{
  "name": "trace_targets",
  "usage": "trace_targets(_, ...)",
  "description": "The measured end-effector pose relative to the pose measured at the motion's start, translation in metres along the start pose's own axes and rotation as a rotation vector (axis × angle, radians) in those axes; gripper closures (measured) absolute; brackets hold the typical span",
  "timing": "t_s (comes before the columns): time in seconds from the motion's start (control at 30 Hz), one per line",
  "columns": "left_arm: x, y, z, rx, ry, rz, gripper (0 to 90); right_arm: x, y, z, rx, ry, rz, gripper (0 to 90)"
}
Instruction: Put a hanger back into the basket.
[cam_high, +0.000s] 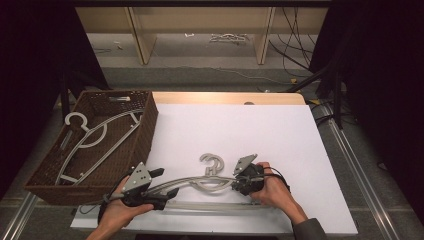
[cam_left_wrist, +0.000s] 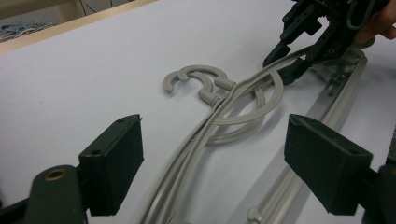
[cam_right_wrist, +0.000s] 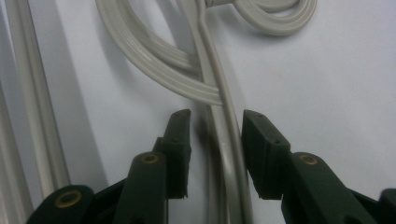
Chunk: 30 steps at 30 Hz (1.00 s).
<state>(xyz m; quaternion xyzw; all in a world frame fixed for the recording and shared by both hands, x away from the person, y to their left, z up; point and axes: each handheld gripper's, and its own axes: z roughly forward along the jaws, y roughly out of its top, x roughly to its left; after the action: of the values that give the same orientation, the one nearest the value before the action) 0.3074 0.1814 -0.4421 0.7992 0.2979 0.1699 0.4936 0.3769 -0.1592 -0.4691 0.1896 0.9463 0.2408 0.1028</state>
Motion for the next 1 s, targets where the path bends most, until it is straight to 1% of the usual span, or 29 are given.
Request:
trace_targets(0.17, 0.0, 0.0, 0.0, -0.002, -0.008, 0.007, 19.7, 0.0, 0.001, -0.004, -0.005, -0.016, -0.01, 71.6)
trace_targets(0.23, 0.0, 0.0, 0.0, -0.003, -0.008, 0.007, 19.7, 0.0, 0.002, -0.005, -0.009, -0.027, -0.019, 76.6)
trace_targets(0.3, 0.0, 0.0, 0.0, -0.001, -0.004, 0.005, 19.7, 0.001, 0.002, -0.007, -0.01, -0.025, -0.022, 77.4)
trace_targets(0.33, 0.0, 0.001, 0.001, 0.0, -0.004, 0.008, 19.7, 0.002, 0.003, -0.007, -0.004, -0.03, -0.049, 78.3)
trace_targets(0.4, 0.0, 0.001, 0.002, 0.004, -0.01, 0.011, 19.7, 0.004, 0.004, -0.008, 0.004, -0.026, -0.066, 79.0)
trace_targets(0.43, 0.0, 0.001, 0.002, 0.004, -0.01, 0.011, 19.7, 0.004, 0.005, -0.009, -0.001, -0.033, -0.077, 79.3)
trace_targets(0.47, 0.0, 0.002, 0.004, 0.009, -0.01, 0.011, 19.8, 0.005, 0.006, -0.01, -0.002, -0.03, -0.085, 79.6)
trace_targets(0.5, 0.0, 0.002, 0.005, 0.013, -0.006, 0.007, 19.8, 0.006, 0.006, -0.012, -0.004, -0.035, -0.091, 79.9)
trace_targets(0.57, 0.001, 0.002, 0.009, 0.02, -0.014, 0.01, 20.4, 0.008, 0.008, -0.016, 0.0, -0.051, -0.104, 80.4)
trace_targets(0.6, 0.003, 0.003, 0.01, 0.024, -0.009, 0.027, 20.8, 0.008, 0.009, -0.019, -0.004, -0.055, -0.114, 80.8)
trace_targets(0.63, 0.003, 0.004, 0.011, 0.022, -0.017, 0.023, 21.0, 0.009, 0.01, -0.02, -0.007, -0.061, -0.125, 81.0)
trace_targets(0.7, 0.003, 0.005, 0.013, 0.021, -0.013, 0.023, 21.1, 0.009, 0.012, -0.022, -0.007, -0.062, -0.132, 81.2)
trace_targets(0.73, 0.003, 0.007, 0.017, 0.026, -0.021, 0.016, 21.4, 0.011, 0.013, -0.024, -0.008, -0.075, -0.147, 81.4)
trace_targets(0.77, 0.004, 0.01, 0.019, 0.027, -0.018, 0.032, 21.5, 0.012, 0.014, -0.026, -0.011, -0.081, -0.153, 81.5)
trace_targets(0.8, 0.005, 0.012, 0.021, 0.028, -0.023, 0.039, 21.6, 0.013, 0.015, -0.027, -0.012, -0.087, -0.158, 81.5)
trace_targets(0.83, 0.005, 0.014, 0.024, 0.031, -0.03, 0.04, 21.8, 0.014, 0.016, -0.029, -0.013, -0.09, -0.165, 81.6)
trace_targets(0.9, 0.004, 0.016, 0.027, 0.033, -0.027, 0.041, 23.8, 0.016, 0.018, -0.032, -0.016, -0.099, -0.172, 81.6)
trace_targets(0.93, 0.004, 0.02, 0.033, 0.041, -0.037, 0.056, 24.0, 0.017, 0.019, -0.033, -0.014, -0.101, -0.181, 81.6)
trace_targets(0.97, 0.004, 0.022, 0.036, 0.044, -0.041, 0.055, 24.0, 0.018, 0.021, -0.035, -0.017, -0.11, -0.182, 81.6)
trace_targets(1.0, 0.003, 0.024, 0.038, 0.048, -0.046, 0.064, 24.2, 0.019, 0.022, -0.036, -0.019, -0.116, -0.183, 81.6)
